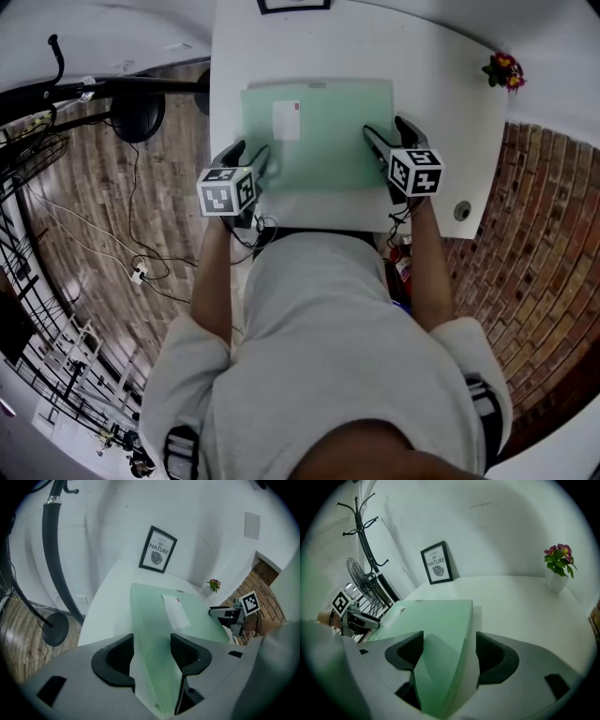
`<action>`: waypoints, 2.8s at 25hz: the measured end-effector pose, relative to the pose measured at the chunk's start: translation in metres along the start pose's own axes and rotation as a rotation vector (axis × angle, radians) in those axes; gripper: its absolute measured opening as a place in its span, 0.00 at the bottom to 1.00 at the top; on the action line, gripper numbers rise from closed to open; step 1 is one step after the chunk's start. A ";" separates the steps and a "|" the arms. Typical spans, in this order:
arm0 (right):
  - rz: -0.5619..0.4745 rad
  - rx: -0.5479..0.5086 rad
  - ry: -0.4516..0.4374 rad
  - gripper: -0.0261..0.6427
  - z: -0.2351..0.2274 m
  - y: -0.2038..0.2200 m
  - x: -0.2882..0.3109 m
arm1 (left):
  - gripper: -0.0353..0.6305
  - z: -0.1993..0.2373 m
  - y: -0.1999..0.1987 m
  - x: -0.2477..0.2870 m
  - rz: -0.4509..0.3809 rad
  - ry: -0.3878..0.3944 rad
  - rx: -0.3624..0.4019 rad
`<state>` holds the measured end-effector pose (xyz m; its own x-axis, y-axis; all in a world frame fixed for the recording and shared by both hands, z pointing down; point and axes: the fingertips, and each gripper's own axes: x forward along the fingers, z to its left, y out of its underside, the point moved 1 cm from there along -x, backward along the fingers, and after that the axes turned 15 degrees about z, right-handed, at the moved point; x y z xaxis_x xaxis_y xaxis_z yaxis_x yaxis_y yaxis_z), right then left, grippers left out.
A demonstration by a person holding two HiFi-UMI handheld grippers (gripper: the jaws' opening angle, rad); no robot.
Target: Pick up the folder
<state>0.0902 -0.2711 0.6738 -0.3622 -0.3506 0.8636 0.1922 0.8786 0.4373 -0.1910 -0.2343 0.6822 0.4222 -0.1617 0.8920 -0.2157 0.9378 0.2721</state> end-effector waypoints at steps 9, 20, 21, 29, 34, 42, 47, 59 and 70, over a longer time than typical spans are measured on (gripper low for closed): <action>0.022 0.059 -0.130 0.58 0.006 -0.004 0.009 | 0.46 -0.012 -0.005 0.003 0.008 0.123 -0.041; 0.021 0.044 -0.100 0.57 0.007 -0.004 0.015 | 0.51 -0.009 -0.004 0.015 0.054 0.055 -0.038; 0.023 0.045 -0.096 0.57 0.007 -0.004 0.014 | 0.51 -0.008 -0.004 0.014 0.055 0.050 -0.037; 0.030 0.064 -0.072 0.56 0.010 0.001 0.009 | 0.50 -0.010 -0.005 0.007 0.012 0.009 -0.014; 0.004 0.072 -0.046 0.56 0.015 0.005 0.001 | 0.49 -0.011 -0.004 0.002 -0.010 -0.013 0.003; -0.029 0.069 -0.014 0.56 0.024 0.012 -0.013 | 0.49 -0.014 0.002 -0.008 -0.040 -0.009 0.017; -0.052 0.071 0.008 0.56 0.029 0.016 -0.024 | 0.48 -0.018 0.003 -0.015 -0.064 -0.010 0.039; -0.126 0.063 0.076 0.56 0.043 0.027 -0.053 | 0.46 -0.029 0.008 -0.036 -0.124 -0.011 0.090; -0.254 0.041 0.149 0.56 0.058 0.027 -0.091 | 0.46 -0.041 0.011 -0.061 -0.210 -0.031 0.123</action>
<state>0.0752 -0.1966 0.5929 -0.2557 -0.6020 0.7565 0.0748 0.7678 0.6363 -0.1828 -0.2016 0.6165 0.4425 -0.3597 0.8214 -0.2328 0.8385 0.4926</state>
